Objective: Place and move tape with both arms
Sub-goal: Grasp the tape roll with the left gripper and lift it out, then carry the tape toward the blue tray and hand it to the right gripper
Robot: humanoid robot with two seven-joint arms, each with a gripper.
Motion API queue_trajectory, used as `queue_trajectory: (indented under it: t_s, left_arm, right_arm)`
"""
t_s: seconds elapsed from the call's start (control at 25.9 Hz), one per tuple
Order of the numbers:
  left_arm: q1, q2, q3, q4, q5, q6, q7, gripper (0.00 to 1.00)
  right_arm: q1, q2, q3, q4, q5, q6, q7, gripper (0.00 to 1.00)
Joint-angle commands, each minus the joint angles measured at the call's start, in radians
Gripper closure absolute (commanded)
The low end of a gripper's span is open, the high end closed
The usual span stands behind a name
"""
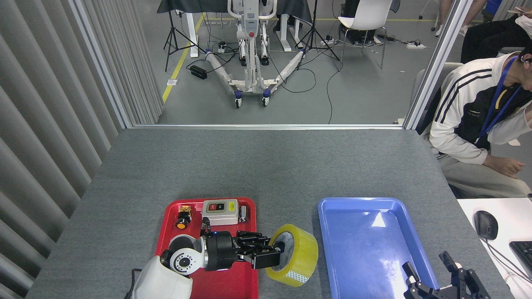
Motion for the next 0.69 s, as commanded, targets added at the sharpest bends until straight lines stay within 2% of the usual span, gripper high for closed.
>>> queue_trajectory:
  t_s: [0.0, 0.23, 0.42, 0.66]
  left_arm:
    - [0.000, -0.029, -0.004, 0.000, 0.001, 0.000, 0.001, 1.00]
    - [0.002, -0.042, -0.046, -0.017, 0.007, 0.000, 0.001, 1.00]
    - [0.003, -0.057, -0.096, -0.038, 0.007, 0.000, 0.001, 1.00]
    - [0.002, -0.057, -0.115, -0.038, 0.008, 0.000, 0.004, 1.00]
  right_arm:
    - [0.018, -0.012, 0.006, -0.004, -0.012, -0.201, -0.021, 0.00]
    - [0.007, -0.037, 0.145, -0.019, -0.012, -0.229, -0.021, 0.00]
    - [-0.025, -0.032, 0.268, -0.059, 0.001, -0.229, -0.017, 0.00]
    - [-0.056, -0.026, 0.385, -0.091, 0.073, -0.229, -0.018, 0.00]
